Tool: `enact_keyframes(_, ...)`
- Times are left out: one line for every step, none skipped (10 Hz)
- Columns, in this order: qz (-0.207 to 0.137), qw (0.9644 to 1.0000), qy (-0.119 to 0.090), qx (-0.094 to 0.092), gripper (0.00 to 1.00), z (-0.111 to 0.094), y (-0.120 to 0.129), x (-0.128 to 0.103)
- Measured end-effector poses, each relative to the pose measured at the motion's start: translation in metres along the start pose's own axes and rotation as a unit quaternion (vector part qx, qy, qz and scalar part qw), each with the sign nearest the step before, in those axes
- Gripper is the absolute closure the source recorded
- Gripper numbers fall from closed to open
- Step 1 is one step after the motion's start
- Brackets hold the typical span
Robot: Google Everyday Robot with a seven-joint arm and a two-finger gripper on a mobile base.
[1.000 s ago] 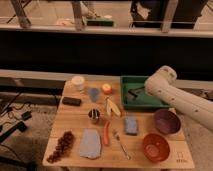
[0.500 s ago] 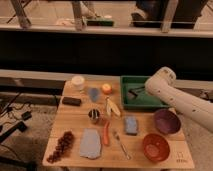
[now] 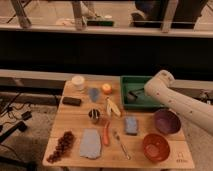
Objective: Wipe tray with brush
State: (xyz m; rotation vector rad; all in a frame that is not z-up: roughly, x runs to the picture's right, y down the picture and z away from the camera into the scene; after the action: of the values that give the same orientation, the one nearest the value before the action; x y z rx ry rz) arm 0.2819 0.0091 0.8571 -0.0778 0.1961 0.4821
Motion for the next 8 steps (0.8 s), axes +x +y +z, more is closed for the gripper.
enact_keyframes(0.000,1.0000,0.004,0.001,0.82,0.002,0.000,0.001)
enact_keyframes(0.001,0.9999,0.011,0.001,0.82,0.003,-0.001,0.006)
enact_keyframes(0.004,0.9998,0.019,0.002,0.82,0.005,-0.002,0.012)
enact_keyframes(0.006,0.9997,0.023,0.003,0.82,0.006,-0.003,0.015)
enact_keyframes(0.009,0.9995,0.031,0.003,0.82,0.007,-0.005,0.019)
enact_keyframes(0.012,0.9993,0.035,0.004,0.82,0.008,-0.007,0.022)
enact_keyframes(0.018,0.9988,0.045,0.005,0.82,0.009,-0.011,0.030)
enact_keyframes(0.025,0.9984,0.051,0.007,0.82,0.009,-0.015,0.038)
